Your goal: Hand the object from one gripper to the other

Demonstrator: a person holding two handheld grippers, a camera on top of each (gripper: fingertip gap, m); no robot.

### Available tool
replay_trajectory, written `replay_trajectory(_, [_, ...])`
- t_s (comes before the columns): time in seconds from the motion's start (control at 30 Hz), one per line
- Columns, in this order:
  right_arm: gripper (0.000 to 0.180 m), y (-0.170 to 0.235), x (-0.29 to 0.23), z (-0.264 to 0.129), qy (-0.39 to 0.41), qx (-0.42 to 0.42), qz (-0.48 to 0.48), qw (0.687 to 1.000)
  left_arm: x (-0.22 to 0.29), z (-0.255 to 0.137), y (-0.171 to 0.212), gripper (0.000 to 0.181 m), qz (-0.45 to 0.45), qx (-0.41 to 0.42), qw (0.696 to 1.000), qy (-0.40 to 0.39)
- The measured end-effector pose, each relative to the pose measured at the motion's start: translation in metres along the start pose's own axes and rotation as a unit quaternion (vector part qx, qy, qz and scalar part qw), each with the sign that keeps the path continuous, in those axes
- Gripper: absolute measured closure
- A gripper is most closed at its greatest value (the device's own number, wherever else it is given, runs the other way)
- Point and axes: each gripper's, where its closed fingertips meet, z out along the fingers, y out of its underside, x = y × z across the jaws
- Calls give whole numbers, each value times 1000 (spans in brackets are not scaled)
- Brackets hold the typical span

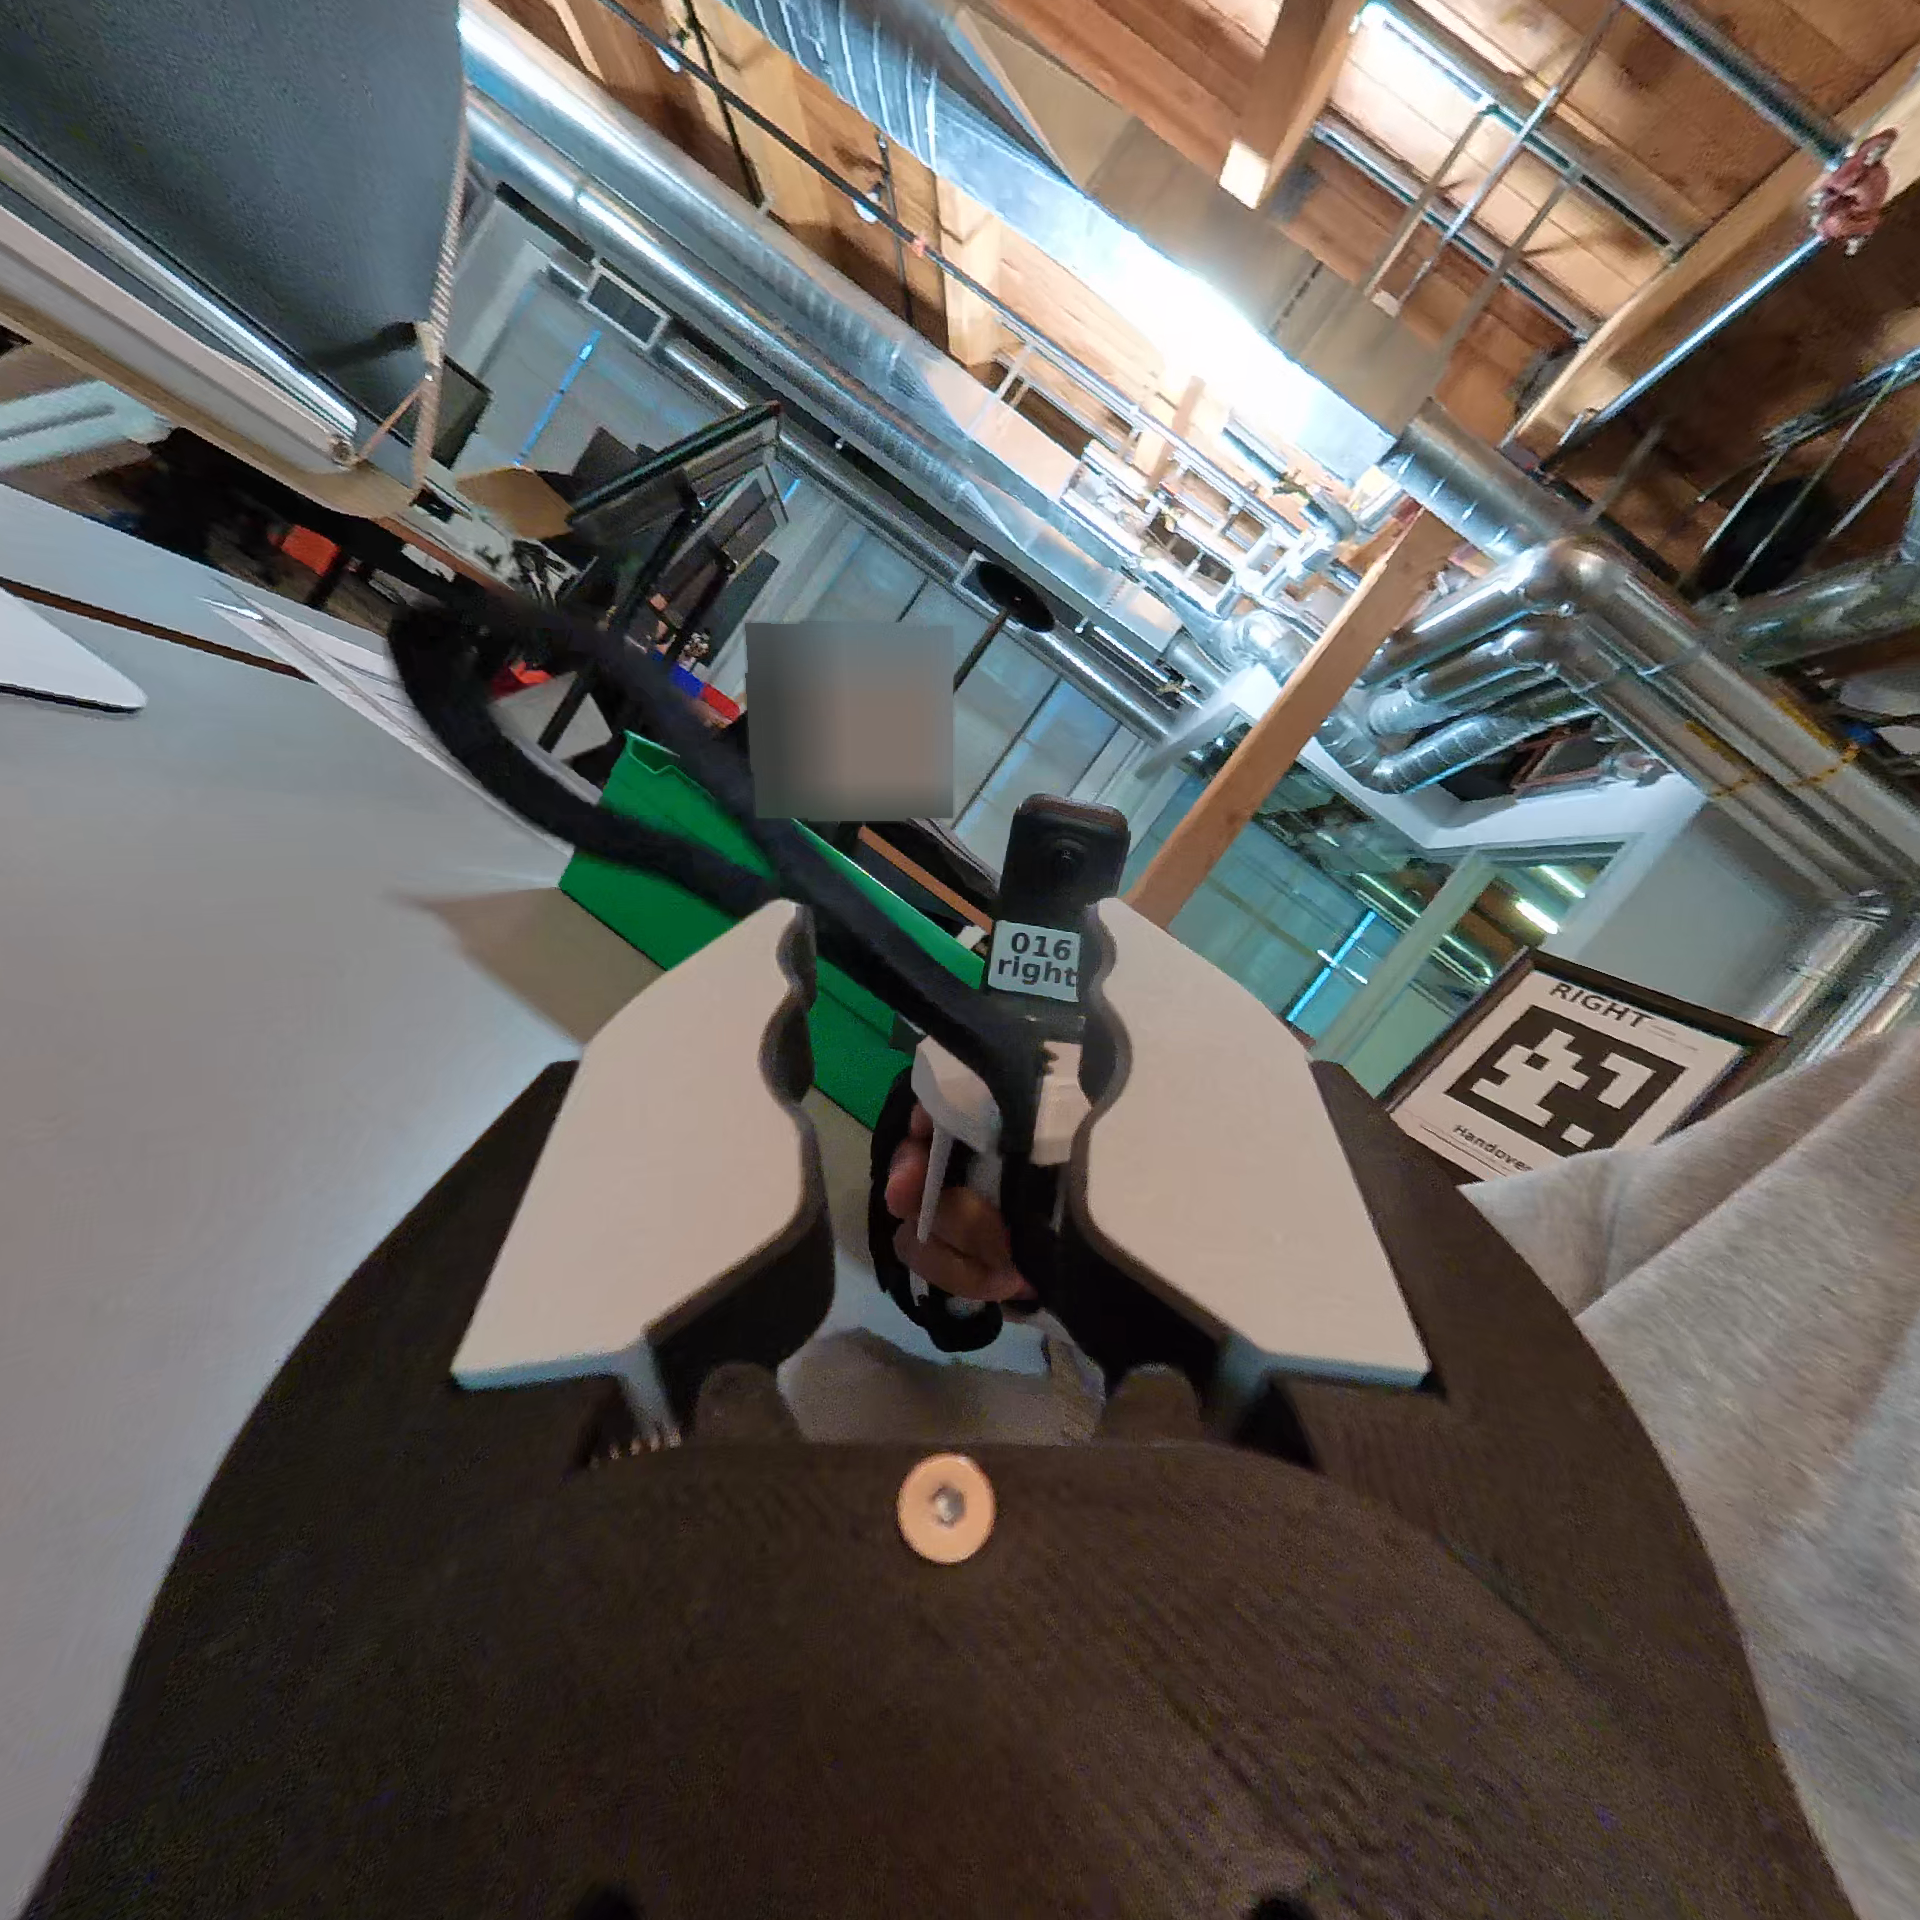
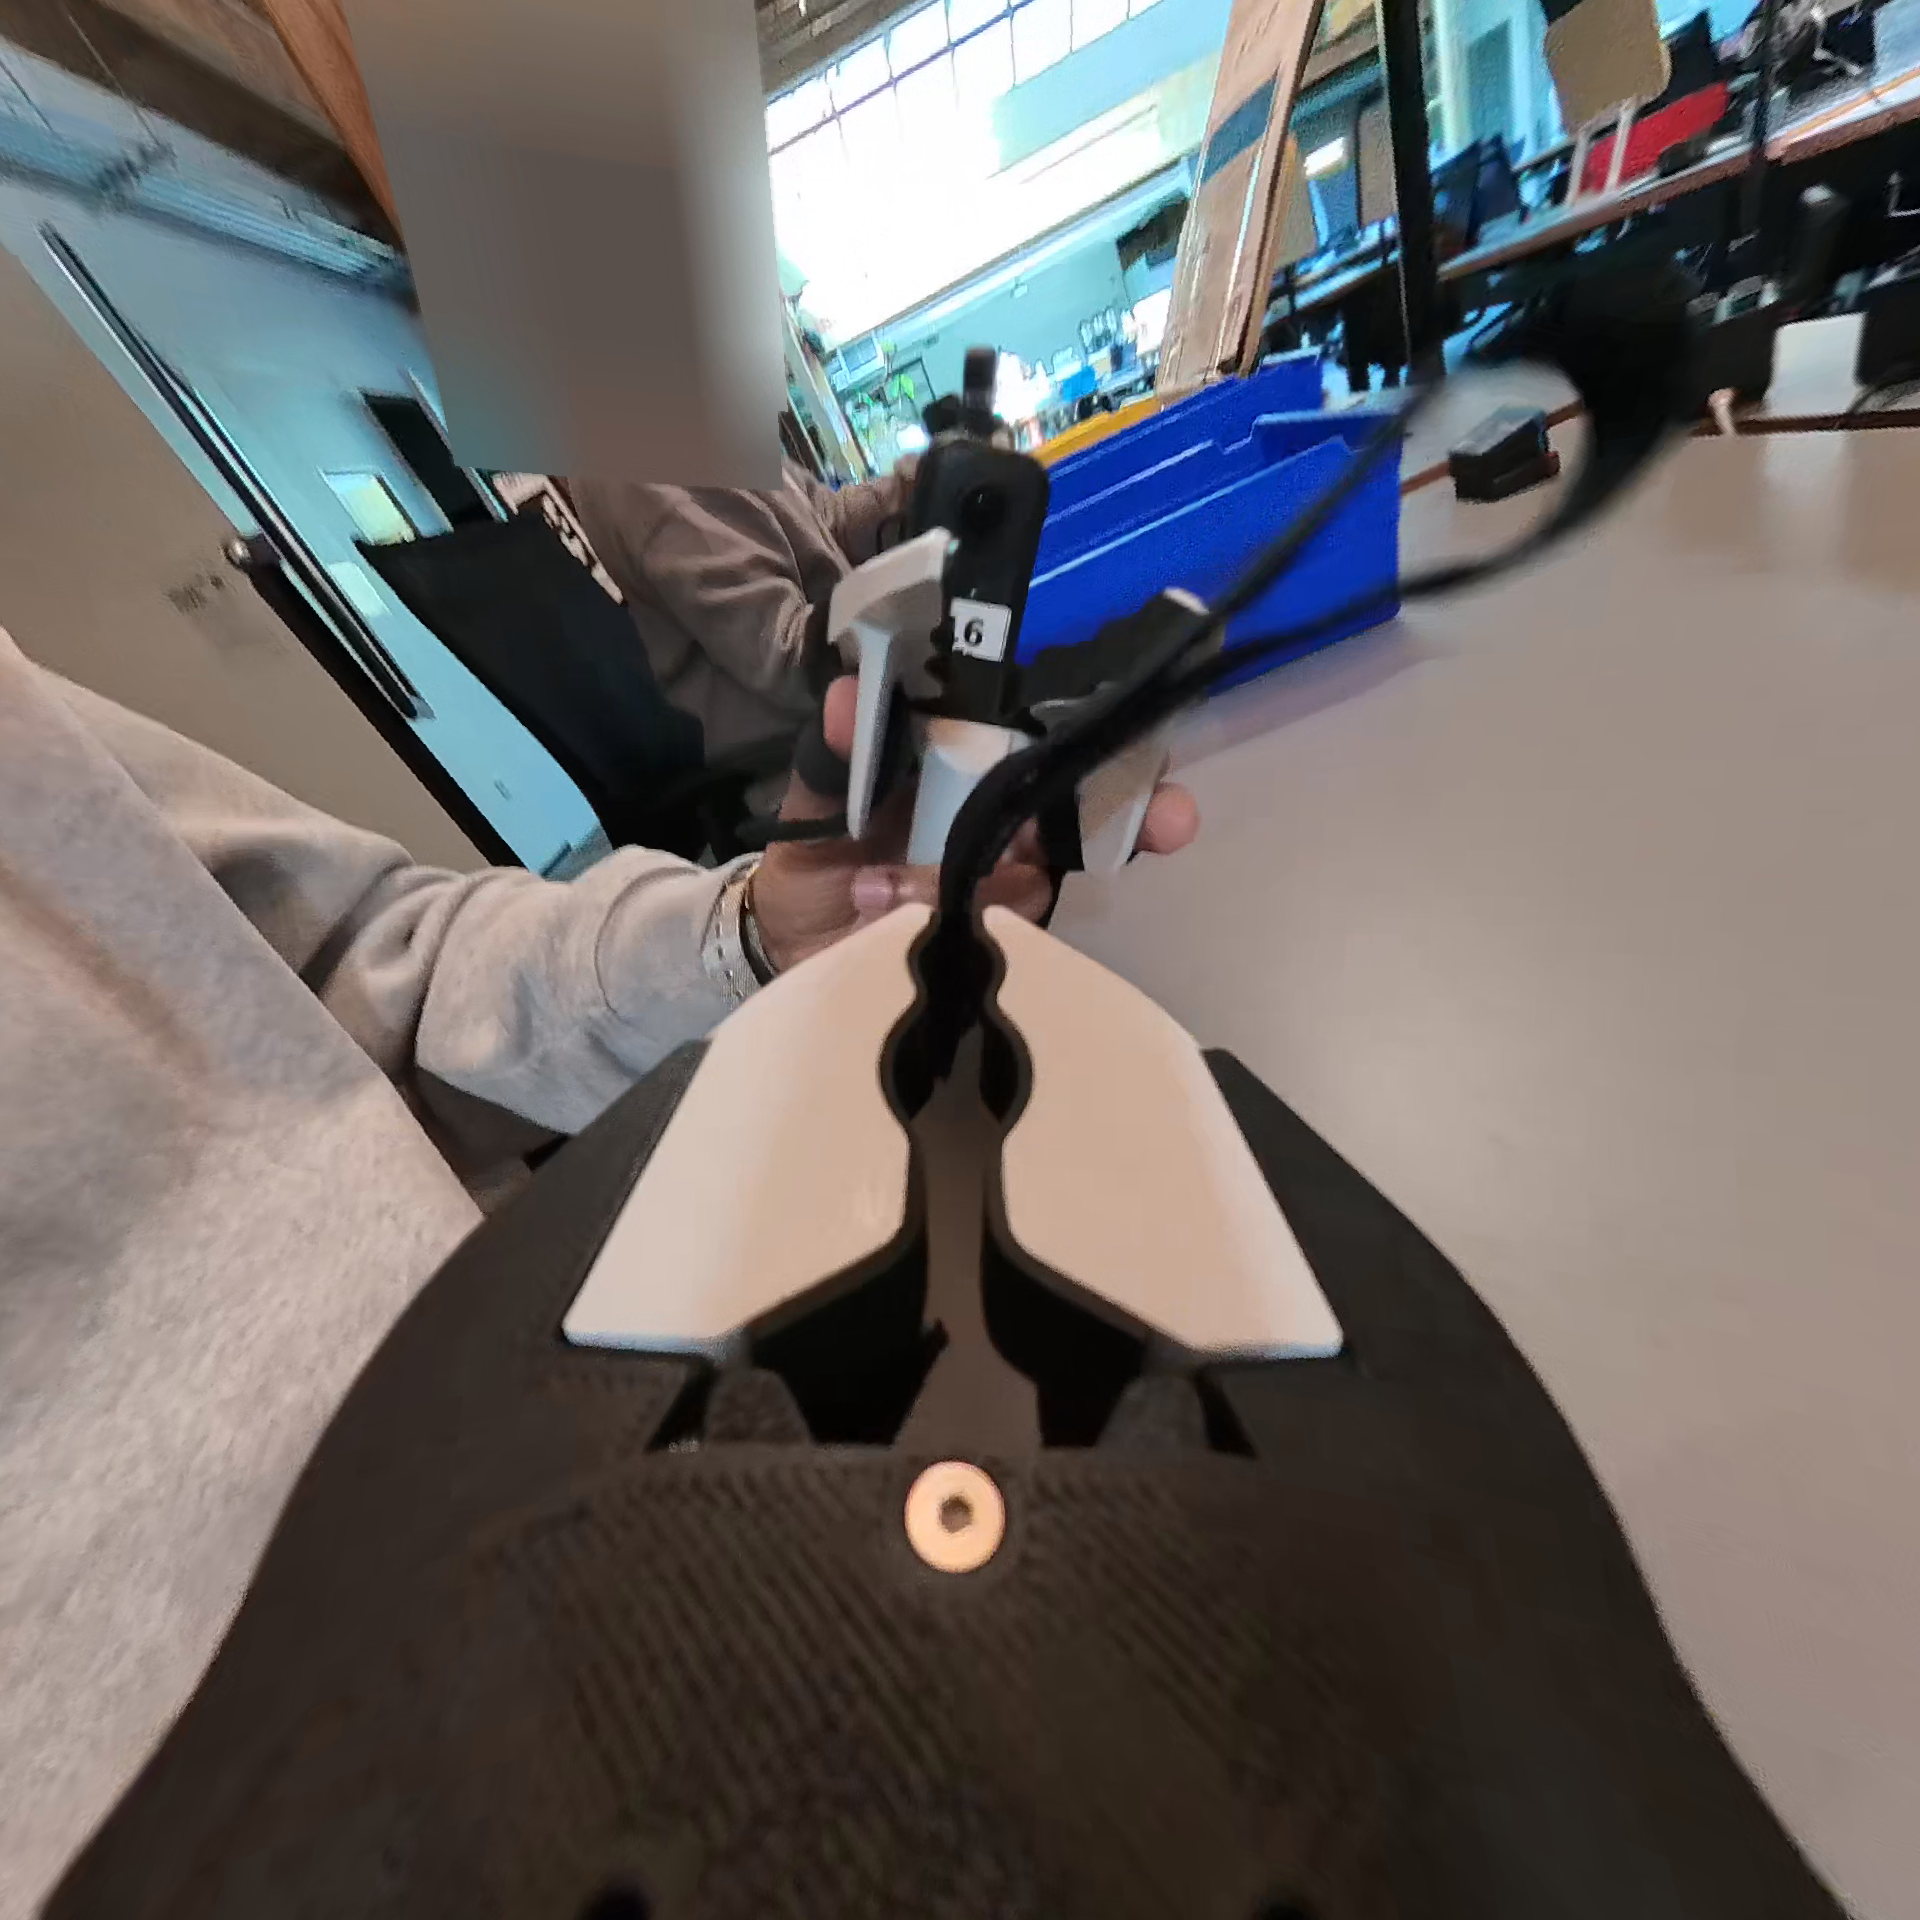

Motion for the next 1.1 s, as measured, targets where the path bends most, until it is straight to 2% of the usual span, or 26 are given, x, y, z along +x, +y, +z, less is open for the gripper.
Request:
replay_trajectory(0.3, [175,-22,8,-18,-6,71,48,996,-3,2,8,137,17,-24,999,-17])
replay_trajectory(0.5, [176,-30,-6,-22,-72,91,92,989,-12,2,4,114,113,-24,990,-84])
replay_trajectory(0.73, [175,-39,-25,-29,-180,113,168,963,-25,1,6,83,279,-64,941,-182])
replay_trajectory(0.93, [175,-44,-36,-34,-248,121,215,937,-29,8,29,81,347,-137,906,-200])
replay_trajectory(1.1, [175,-38,-43,-30,-271,95,230,930,-31,5,21,79,420,-134,866,-237])
